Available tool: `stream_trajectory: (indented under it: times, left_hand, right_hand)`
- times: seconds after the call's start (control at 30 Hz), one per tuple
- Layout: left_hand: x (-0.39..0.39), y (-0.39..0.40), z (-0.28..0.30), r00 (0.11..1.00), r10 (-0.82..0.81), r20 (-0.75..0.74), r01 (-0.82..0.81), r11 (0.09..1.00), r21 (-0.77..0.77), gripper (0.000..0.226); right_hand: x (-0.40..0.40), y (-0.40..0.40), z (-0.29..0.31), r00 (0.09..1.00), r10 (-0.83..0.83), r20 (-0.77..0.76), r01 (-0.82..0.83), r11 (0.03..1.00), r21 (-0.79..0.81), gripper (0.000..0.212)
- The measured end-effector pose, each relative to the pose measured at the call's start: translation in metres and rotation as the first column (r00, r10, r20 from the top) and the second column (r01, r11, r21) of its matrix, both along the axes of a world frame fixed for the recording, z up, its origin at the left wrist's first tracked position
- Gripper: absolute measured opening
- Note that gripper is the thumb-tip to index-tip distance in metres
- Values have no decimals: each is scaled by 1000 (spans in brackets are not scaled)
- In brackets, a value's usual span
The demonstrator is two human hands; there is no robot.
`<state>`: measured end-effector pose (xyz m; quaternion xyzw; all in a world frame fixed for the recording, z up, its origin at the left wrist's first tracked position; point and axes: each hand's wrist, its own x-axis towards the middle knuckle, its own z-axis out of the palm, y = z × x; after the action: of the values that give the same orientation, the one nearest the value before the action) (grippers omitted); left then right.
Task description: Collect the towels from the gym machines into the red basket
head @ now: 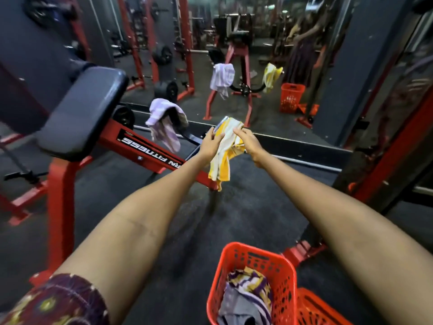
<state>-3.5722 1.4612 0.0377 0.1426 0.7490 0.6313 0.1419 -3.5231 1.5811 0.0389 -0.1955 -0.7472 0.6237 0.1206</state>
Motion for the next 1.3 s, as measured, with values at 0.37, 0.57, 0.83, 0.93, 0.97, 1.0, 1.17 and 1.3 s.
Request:
stream_trajectory:
  times: [0.37,0.57,0.83,0.93,0.97,1.0,1.17,1.3]
  left_hand:
    - [-6,-113,5,956,282,-83,-283,959,-5,63]
    - [19,-195,11,809,582,-78,-582,813,36,53]
    - [146,-329,-14,525,849,-51,-851,525,-22,55]
    - [210,-378,-19,360,932,-28,-933,359,-35,56]
    - [234,-394,-19,297,954,-28,-954,296,-35,56]
    - [254,-409,-18,246,969,-33,-969,244,-44,57]
    - [354,-460,-12,24,999,-39,-999,22,-47,57]
    - [431,-501,-8,-171,985,-32,-984,-172,-42,58]
  right_hand:
    - [-40,-94,-1,961,277,28,-277,961,16,36]
    - [-44,-178,4,850,527,-8,-527,849,-21,34]
    - [26,-329,-19,582,808,93,-810,586,-27,61]
    - [68,-392,-31,434,897,78,-898,438,-42,62]
    - [86,-414,-35,373,924,82,-925,378,-46,63]
    - [103,-433,-36,318,944,86,-946,322,-46,65]
    - [182,-515,-29,86,993,83,-993,92,-68,66]
    - [245,-579,-21,-95,992,81,-994,-90,-60,67]
